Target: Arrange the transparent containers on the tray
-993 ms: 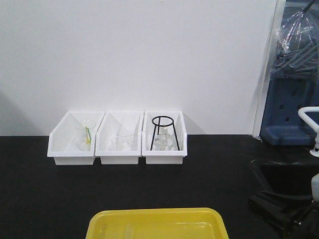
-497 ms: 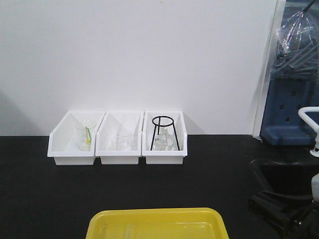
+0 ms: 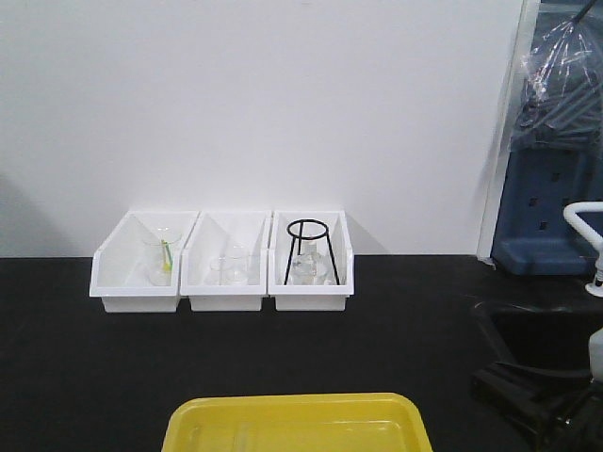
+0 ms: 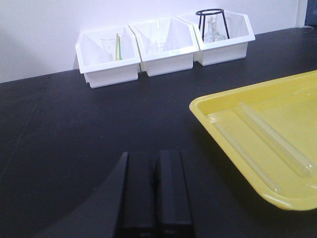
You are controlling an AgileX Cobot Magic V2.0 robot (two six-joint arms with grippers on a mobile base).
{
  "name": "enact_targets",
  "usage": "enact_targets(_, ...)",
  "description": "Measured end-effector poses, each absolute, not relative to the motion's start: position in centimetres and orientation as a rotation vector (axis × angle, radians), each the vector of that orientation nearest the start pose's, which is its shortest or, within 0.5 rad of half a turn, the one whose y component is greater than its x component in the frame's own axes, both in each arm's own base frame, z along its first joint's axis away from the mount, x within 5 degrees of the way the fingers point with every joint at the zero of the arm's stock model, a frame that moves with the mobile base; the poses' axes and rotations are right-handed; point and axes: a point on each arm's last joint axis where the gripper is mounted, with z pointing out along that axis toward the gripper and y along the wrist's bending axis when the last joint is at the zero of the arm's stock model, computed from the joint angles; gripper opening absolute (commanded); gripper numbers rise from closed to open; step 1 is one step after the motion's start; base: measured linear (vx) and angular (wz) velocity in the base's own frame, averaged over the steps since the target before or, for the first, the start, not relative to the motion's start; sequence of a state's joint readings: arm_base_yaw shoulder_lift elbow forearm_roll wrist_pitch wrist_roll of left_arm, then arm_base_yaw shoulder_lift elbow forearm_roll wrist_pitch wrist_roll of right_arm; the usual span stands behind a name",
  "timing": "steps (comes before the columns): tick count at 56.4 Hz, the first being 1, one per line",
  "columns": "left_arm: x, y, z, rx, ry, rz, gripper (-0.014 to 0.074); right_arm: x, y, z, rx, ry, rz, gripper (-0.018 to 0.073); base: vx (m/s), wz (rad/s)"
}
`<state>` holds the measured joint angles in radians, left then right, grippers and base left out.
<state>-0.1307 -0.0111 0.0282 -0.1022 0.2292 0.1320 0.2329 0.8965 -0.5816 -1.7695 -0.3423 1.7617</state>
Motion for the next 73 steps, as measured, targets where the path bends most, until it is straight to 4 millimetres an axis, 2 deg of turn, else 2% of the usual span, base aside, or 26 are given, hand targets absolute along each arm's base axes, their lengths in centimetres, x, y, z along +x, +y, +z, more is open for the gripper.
enact_targets(55, 5.5, -0.9, 18.4, 0.161, 1.722, -0.091, -0.0008, 17.4, 7.1, 31.0, -0.458, 1.791, 0.452, -0.0013, 0.00, 0.00)
enact_targets(66, 5.5, -0.9, 18.4, 0.161, 1.722, -0.091, -0.0008, 18.4, 5.8, 32.0, -0.283, 1.702, 0.339, -0.0013, 0.00, 0.00)
enact_targets(73, 5.5, -0.9, 18.4, 0.161, 1.722, -0.091, -0.0008, 17.9, 4.0, 31.5, -0.074, 1.812, 0.234, -0.0013, 0.00, 0.00)
